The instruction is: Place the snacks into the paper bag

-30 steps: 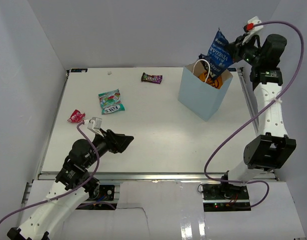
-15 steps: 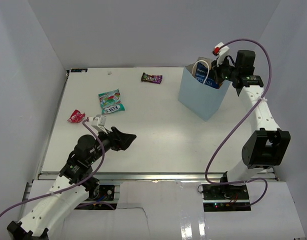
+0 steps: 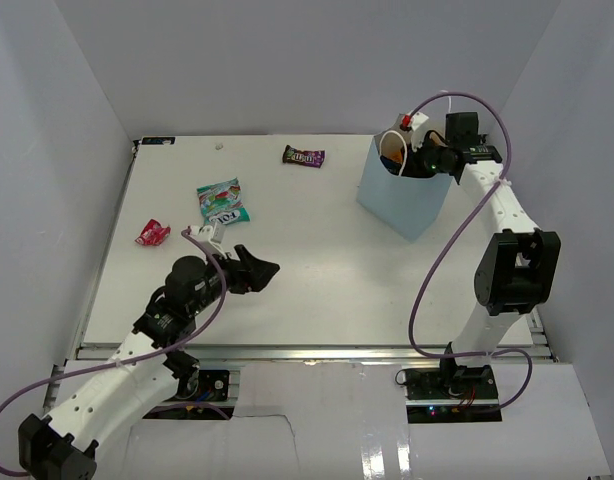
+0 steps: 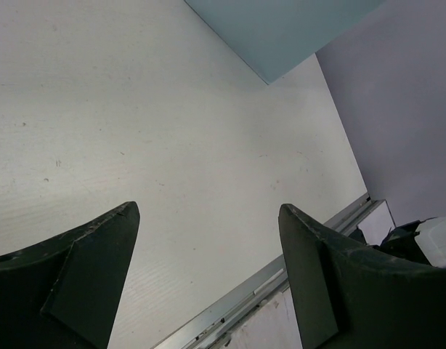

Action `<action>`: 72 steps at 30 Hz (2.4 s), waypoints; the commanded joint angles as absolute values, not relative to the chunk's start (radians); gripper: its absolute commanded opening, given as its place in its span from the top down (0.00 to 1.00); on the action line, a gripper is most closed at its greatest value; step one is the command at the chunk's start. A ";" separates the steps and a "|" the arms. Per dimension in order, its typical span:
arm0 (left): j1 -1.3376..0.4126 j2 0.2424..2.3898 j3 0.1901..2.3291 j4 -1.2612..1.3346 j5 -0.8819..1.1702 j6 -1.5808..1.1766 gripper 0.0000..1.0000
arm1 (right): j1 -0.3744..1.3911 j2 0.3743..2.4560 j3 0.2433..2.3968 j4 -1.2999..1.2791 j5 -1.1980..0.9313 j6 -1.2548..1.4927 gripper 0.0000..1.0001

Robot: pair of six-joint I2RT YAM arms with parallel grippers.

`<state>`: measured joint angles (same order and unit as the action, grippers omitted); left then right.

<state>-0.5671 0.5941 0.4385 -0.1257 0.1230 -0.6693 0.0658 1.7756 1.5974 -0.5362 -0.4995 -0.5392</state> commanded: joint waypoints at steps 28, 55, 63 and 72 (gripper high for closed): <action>-0.008 1.572 1.147 -0.393 0.048 -0.631 0.02 | 0.147 1.312 1.550 -0.613 -0.880 -0.604 0.06; 0.040 2.011 1.375 -0.414 0.241 -0.379 0.73 | 0.299 1.270 1.390 -0.610 -0.905 -0.549 0.07; 0.037 1.705 1.082 -0.181 0.518 -0.394 1.00 | 0.434 1.317 1.358 -0.565 -0.897 -0.441 0.08; -0.106 1.242 0.656 0.101 0.722 -0.580 1.00 | 0.580 1.466 1.163 -0.230 -0.641 0.125 0.02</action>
